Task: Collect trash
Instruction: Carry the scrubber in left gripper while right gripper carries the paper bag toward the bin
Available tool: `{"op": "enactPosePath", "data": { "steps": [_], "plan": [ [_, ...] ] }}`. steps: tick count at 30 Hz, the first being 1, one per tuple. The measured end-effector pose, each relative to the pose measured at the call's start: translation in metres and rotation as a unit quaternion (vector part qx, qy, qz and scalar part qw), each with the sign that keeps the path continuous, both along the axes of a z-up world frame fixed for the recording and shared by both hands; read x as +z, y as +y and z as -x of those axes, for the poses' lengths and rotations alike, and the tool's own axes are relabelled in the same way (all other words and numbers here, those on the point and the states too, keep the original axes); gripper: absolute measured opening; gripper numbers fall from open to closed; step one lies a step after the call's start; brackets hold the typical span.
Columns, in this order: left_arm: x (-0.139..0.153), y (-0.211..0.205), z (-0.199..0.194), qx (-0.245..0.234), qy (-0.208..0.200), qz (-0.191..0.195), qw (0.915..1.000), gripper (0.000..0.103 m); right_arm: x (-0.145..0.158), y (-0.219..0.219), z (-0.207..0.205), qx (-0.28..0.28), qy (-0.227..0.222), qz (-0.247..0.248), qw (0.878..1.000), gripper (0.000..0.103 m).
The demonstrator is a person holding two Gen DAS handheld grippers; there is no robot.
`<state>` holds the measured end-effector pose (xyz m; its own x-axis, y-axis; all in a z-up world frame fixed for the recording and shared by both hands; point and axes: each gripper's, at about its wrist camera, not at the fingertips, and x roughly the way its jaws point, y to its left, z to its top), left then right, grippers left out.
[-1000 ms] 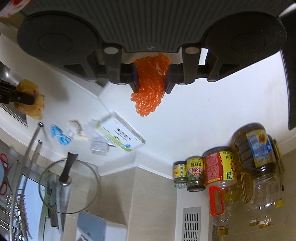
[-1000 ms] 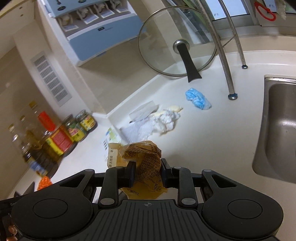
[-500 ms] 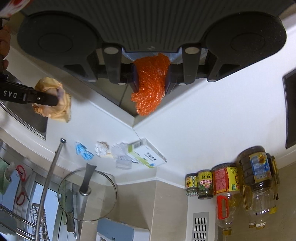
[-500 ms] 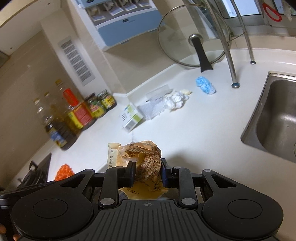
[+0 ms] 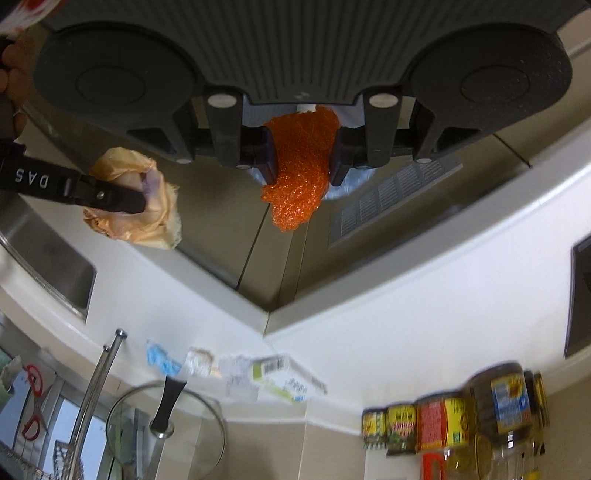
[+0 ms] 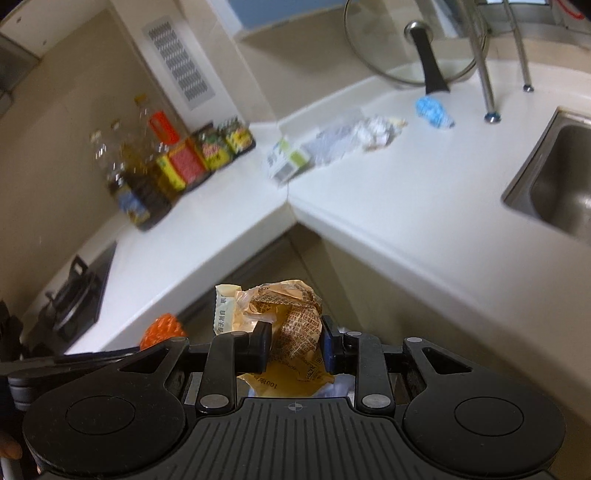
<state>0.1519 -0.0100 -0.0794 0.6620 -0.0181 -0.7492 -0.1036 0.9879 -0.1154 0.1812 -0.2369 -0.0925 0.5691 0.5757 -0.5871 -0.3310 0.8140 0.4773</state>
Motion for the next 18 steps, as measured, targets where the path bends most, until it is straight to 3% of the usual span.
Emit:
{"op": "enactPosePath", "data": {
  "steps": [18],
  "plan": [
    [-0.097, 0.023, -0.025, -0.010, 0.095, 0.034, 0.9949, 0.026, -0.093, 0.053, -0.020, 0.023, 0.081, 0.069, 0.994, 0.028]
  ]
}}
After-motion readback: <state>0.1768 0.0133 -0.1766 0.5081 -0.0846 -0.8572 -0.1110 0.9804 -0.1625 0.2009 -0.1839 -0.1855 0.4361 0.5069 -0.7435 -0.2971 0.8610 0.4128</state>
